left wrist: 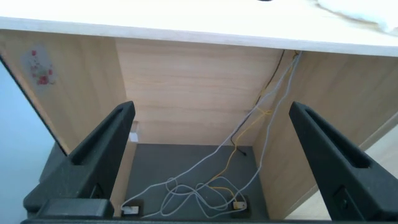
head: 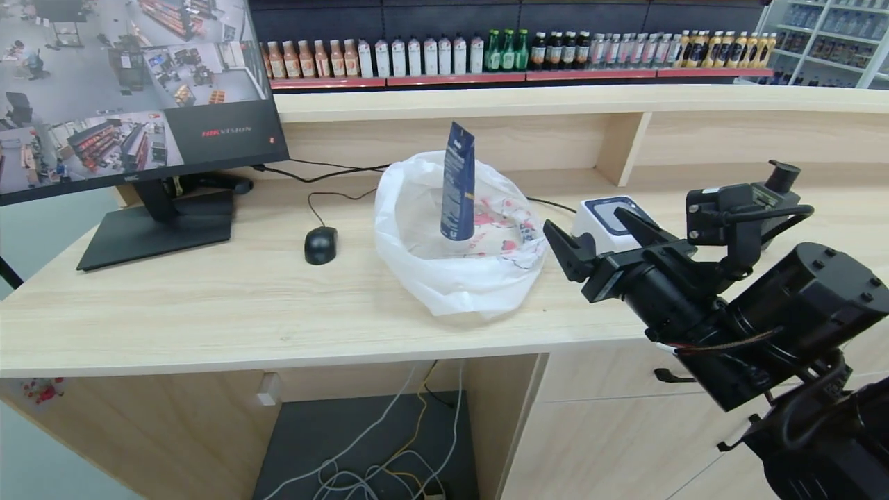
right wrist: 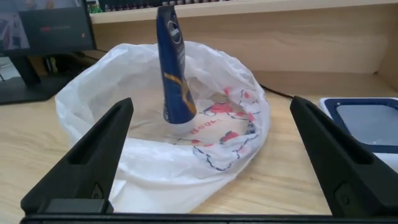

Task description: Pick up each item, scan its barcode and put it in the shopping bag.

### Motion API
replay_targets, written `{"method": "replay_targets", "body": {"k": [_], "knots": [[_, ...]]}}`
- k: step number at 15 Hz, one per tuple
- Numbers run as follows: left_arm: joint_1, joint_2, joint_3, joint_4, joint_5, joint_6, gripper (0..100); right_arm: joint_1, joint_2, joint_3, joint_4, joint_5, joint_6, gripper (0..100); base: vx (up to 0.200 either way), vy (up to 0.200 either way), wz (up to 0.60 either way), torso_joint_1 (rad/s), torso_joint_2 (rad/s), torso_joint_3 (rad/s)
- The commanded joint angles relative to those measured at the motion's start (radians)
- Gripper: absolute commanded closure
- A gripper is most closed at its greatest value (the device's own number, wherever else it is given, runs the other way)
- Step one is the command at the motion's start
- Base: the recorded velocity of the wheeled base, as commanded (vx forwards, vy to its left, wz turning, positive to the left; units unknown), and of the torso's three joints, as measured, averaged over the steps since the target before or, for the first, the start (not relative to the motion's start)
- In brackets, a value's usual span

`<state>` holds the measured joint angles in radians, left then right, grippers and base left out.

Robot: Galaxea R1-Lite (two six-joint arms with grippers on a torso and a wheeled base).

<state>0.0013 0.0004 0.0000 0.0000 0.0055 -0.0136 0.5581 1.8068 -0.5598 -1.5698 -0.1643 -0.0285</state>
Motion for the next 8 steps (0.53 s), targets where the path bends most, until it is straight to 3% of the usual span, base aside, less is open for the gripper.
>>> {"method": "replay_targets", "body": {"k": [1, 8], "knots": [[0.000, 0.000, 0.000, 0.000, 0.001, 0.000, 0, 0.000, 0.006, 0.000, -0.001, 0.000, 0.001, 0, 0.000, -0.200, 0.00, -0.002, 0.01, -0.002], [0.000, 0.000, 0.000, 0.000, 0.001, 0.000, 0, 0.000, 0.017, -0.011, -0.001, 0.000, 0.016, 0, 0.000, -0.200, 0.00, 0.002, 0.00, 0.000]]}}
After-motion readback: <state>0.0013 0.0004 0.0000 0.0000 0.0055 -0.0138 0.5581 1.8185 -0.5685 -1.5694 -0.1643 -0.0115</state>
